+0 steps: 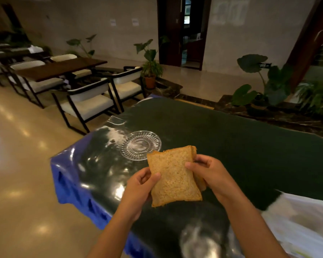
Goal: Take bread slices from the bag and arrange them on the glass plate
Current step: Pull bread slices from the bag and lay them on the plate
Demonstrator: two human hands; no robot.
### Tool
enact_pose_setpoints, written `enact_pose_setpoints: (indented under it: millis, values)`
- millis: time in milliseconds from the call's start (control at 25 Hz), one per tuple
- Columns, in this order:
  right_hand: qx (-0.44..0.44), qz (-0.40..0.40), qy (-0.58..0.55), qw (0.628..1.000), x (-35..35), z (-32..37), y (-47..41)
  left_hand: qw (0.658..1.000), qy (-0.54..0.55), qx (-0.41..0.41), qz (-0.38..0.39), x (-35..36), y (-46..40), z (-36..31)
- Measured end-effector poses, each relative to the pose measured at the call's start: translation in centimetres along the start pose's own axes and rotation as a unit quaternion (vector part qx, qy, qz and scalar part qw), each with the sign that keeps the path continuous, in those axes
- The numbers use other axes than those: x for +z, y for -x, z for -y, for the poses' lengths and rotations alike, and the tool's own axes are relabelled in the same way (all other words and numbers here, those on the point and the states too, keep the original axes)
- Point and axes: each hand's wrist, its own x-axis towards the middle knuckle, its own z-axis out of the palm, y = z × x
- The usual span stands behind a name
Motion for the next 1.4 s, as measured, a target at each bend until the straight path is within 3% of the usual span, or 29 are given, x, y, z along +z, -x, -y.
enact_pose_setpoints:
  millis: [320, 840, 1400]
  values:
    - [0.027, -0.008, -0.053, 0.998, 11.0, -1.2, -6.2, 0.996, -0.086, -0.017, 0.007, -11.9, -5.3, -3.0]
    - [0.036, -0.034, -0.047, 0.998, 11.6, -2.3, -23.0, 0.991, -0.124, -0.041, 0.001, -14.5, -22.9, -3.5]
    - [0.131, -0.234, 0.058, 0.962, 14.4, -9.5, -36.0, 0.962, -0.183, -0.172, 0.106, -19.7, -39.5, 3.2]
